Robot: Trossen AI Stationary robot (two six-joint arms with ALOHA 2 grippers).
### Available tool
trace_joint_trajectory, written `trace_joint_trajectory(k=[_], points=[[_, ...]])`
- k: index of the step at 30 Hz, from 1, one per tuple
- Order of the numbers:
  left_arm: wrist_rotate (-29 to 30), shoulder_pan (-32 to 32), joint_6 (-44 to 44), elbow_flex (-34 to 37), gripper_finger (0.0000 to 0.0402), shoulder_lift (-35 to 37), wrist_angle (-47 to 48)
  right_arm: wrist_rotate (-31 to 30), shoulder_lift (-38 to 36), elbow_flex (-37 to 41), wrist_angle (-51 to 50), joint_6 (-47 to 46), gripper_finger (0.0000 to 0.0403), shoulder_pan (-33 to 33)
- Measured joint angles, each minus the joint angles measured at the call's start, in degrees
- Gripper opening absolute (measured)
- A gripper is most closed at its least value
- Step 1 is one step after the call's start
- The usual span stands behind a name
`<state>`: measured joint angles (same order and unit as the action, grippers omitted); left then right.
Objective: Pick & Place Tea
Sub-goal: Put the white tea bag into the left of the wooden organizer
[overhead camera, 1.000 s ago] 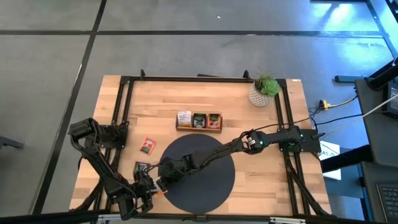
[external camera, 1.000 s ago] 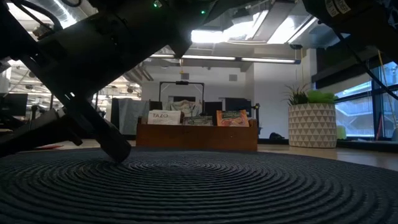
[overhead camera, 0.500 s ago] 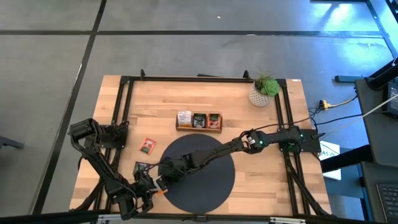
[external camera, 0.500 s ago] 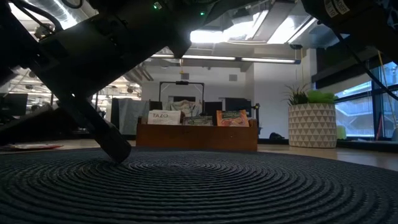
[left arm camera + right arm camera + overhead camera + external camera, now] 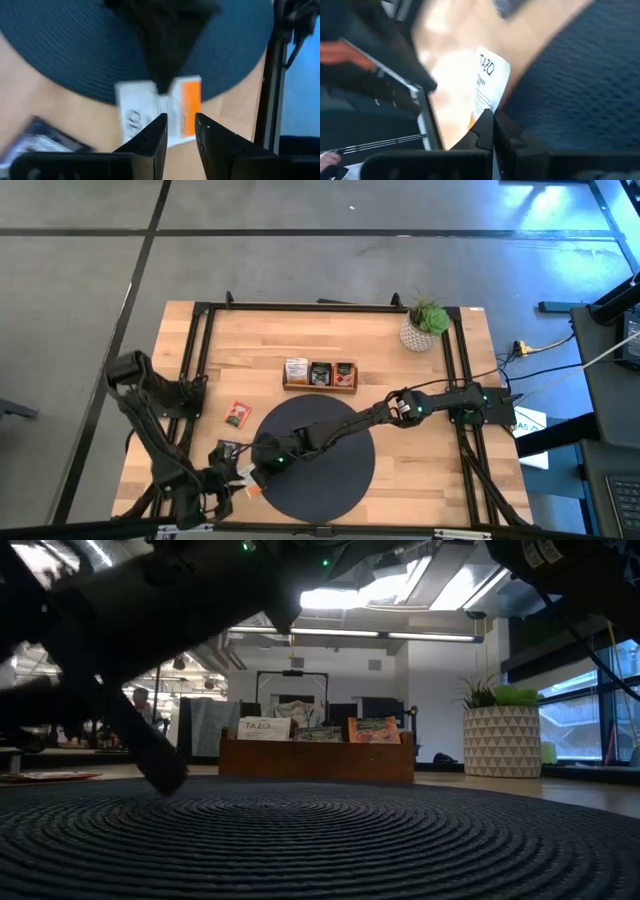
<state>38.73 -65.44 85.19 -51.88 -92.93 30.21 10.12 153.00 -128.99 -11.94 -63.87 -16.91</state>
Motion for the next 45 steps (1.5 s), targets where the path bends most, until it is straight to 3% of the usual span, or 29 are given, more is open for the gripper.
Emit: trace_joint_trajectory(k=[5,8,12,16,23,31,35,39,45], points=[[3.90,-0.53,-0.97,0.07,0.0091,8.39,4.05,-1.85,-3.69,0.02,-0.04,4.41,0.0003,0.78],[10.05,-0.45,-3.94,0.05,0.0092,12.27,4.04,-4.04,-7.59,0.00,-1.25,9.56,0.0003,1.81],[22.37,-0.44,-6.53,0.00,0.0095,15.59,3.94,-4.07,-12.63,0.00,-8.14,16.68,0.0003,3.54],[27.90,-0.34,-9.37,-0.04,0.0094,17.39,4.04,-7.03,-18.32,0.00,-20.69,23.22,0.0002,4.76],[29.18,3.26,-11.45,-0.04,0.0092,18.52,4.49,-19.71,-26.36,-0.04,-41.79,31.09,0.0002,6.22],[22.42,10.43,-13.65,-0.05,0.0093,20.06,5.95,-20.32,-30.00,0.04,-52.28,38.41,0.0002,10.43],[21.72,12.56,-14.45,-0.13,0.0091,23.50,10.53,-18.02,-31.02,2.26,-50.18,42.24,0.0002,12.78],[21.63,14.94,-14.47,-0.15,0.0091,27.04,15.10,-14.05,-32.50,9.88,-43.05,45.32,0.0002,15.30],[21.65,18.23,-14.49,-0.15,0.0094,29.84,17.76,-9.79,-39.74,29.14,-16.85,47.86,0.0001,18.36]])
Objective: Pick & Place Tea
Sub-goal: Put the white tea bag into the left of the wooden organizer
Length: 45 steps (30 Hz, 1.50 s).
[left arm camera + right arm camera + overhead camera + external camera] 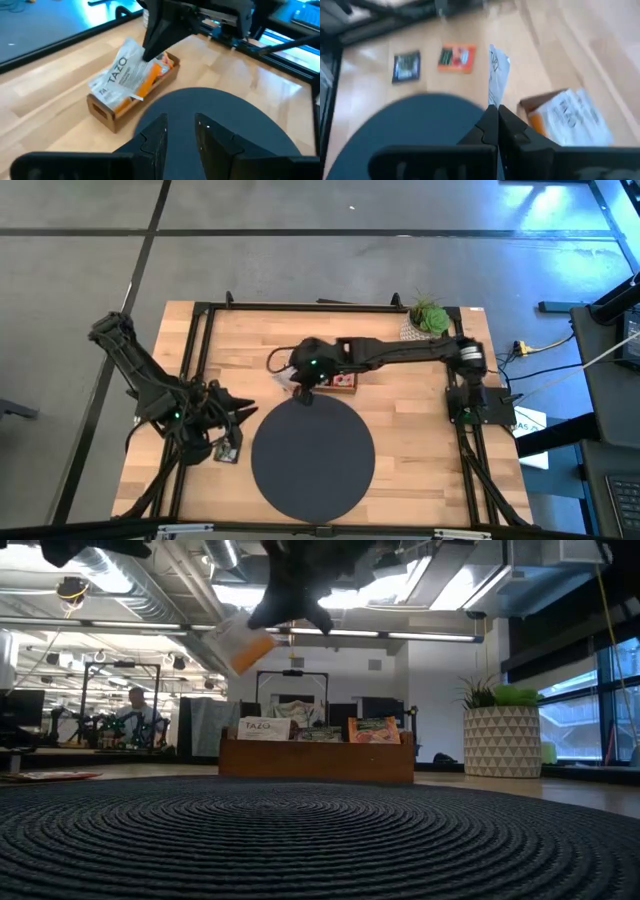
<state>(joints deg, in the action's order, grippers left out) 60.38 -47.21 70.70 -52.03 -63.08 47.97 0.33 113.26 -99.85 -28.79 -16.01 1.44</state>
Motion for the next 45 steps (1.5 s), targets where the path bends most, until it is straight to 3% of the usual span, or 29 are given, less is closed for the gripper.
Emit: trace_joint_trajectory(k=[7,15,26,36,45], points=[[-0.06,4.43,-0.02,0.02,0.0093,0.04,1.69,2.54,-6.62,24.36,33.30,-1.76,0.0001,2.51],[-0.05,8.83,-0.01,0.02,0.0097,0.01,1.60,-6.99,-6.44,39.21,56.22,-1.38,0.0002,2.41],[-0.50,12.20,-1.07,0.02,0.0098,-0.05,1.54,-8.28,-6.19,43.56,60.10,-0.03,0.0003,3.69],[-0.49,14.08,-3.47,0.02,0.0098,-0.07,1.53,-8.29,-1.06,43.54,70.05,-1.70,0.0004,3.64],[-1.63,14.77,-3.56,0.02,0.0098,-0.07,1.54,-9.80,0.57,43.56,70.17,-1.70,0.0004,3.64]])
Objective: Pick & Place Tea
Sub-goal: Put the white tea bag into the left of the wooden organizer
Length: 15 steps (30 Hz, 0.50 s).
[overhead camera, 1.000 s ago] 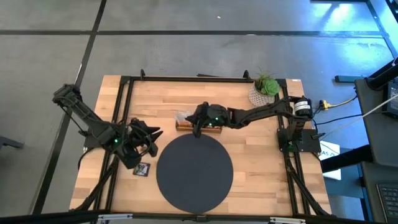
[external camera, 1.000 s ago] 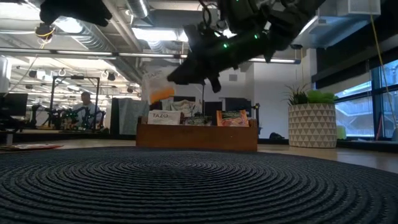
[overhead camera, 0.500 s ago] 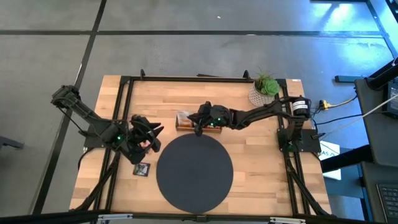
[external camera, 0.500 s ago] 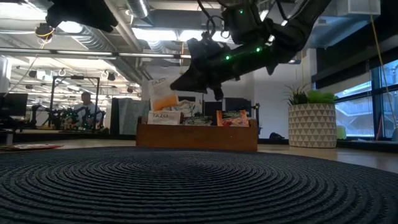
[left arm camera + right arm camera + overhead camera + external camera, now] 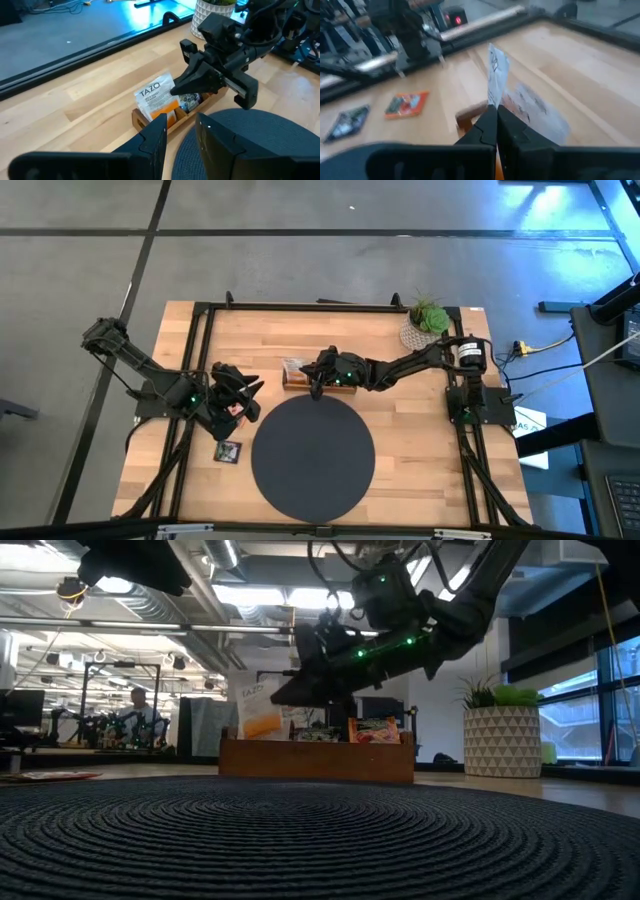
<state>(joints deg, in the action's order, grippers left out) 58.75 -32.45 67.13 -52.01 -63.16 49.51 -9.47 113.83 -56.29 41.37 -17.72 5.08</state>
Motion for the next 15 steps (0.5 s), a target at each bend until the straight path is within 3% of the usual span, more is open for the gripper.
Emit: trace_joint_trajectory(k=[15], points=[[-0.36,0.00,-0.94,0.00,0.0100,0.00,-0.06,-0.13,1.59,-0.03,0.38,-1.46,0.0027,-0.11]])
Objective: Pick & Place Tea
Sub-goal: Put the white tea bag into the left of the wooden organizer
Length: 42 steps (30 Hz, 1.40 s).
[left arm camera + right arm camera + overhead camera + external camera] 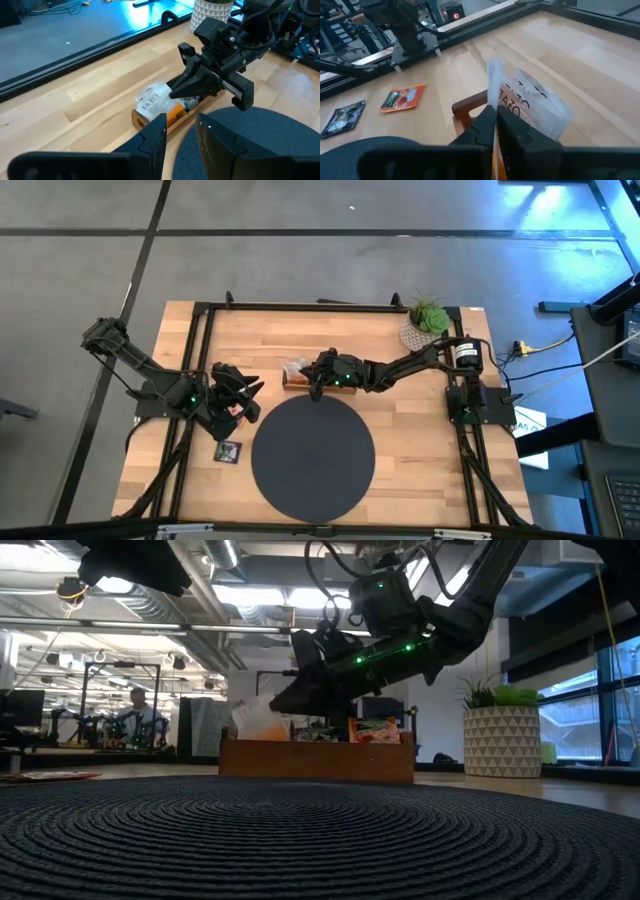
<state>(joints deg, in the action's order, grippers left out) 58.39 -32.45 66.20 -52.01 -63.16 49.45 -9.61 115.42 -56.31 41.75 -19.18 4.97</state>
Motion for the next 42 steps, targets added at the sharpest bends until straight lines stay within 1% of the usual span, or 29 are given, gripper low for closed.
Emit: trace_joint_trajectory(k=[4,8,10,11,16,18,21,26,28,31,33,38,42], points=[[0.00,0.00,0.00,0.00,0.0103,0.00,0.02,-0.56,0.00,0.00,-0.26,-0.17,0.0053,0.00],[0.00,-0.02,0.00,0.00,0.0104,0.00,0.02,-4.87,0.00,0.00,-0.38,-0.24,0.0081,0.00],[0.00,-0.02,0.00,0.00,0.0104,0.00,0.02,-4.93,0.00,0.00,-0.38,-0.25,0.0089,0.18],[-0.01,-0.02,0.00,0.00,0.0104,0.00,0.02,-3.75,0.00,0.00,-0.41,-0.21,0.0092,0.34],[-1.66,-0.04,0.00,0.00,0.0107,0.00,0.03,7.19,0.00,0.00,-0.64,-0.75,0.0094,1.54],[-2.32,-0.04,0.00,0.00,0.0106,0.00,0.03,10.39,0.00,0.00,-0.92,-1.92,0.0093,2.15],[-2.73,-0.04,0.02,0.00,0.0104,0.00,0.03,12.04,0.00,0.00,-1.09,-4.20,0.0091,3.51],[-2.82,-0.04,0.02,0.00,0.0107,0.00,0.04,12.55,0.00,-0.03,-2.29,-5.00,0.0090,5.63],[-2.82,-0.04,0.00,0.00,0.0108,0.00,0.04,14.50,0.00,-0.94,-3.40,-5.09,0.0090,6.26],[-2.82,-0.04,-0.05,0.00,0.0109,0.00,0.04,16.63,0.00,-3.74,-7.92,-5.96,0.0090,6.62],[-2.84,-0.04,-0.68,0.00,0.0107,0.00,0.04,16.94,-0.02,-6.17,-12.86,-3.69,0.0092,6.62],[-3.05,-0.04,-1.73,0.00,0.0105,0.00,0.04,16.83,-0.02,-14.31,-31.06,4.31,0.0099,6.60],[-3.15,-0.04,-1.80,0.00,0.0104,0.00,0.04,16.99,-0.02,-19.46,-41.24,7.11,0.0101,6.90]])
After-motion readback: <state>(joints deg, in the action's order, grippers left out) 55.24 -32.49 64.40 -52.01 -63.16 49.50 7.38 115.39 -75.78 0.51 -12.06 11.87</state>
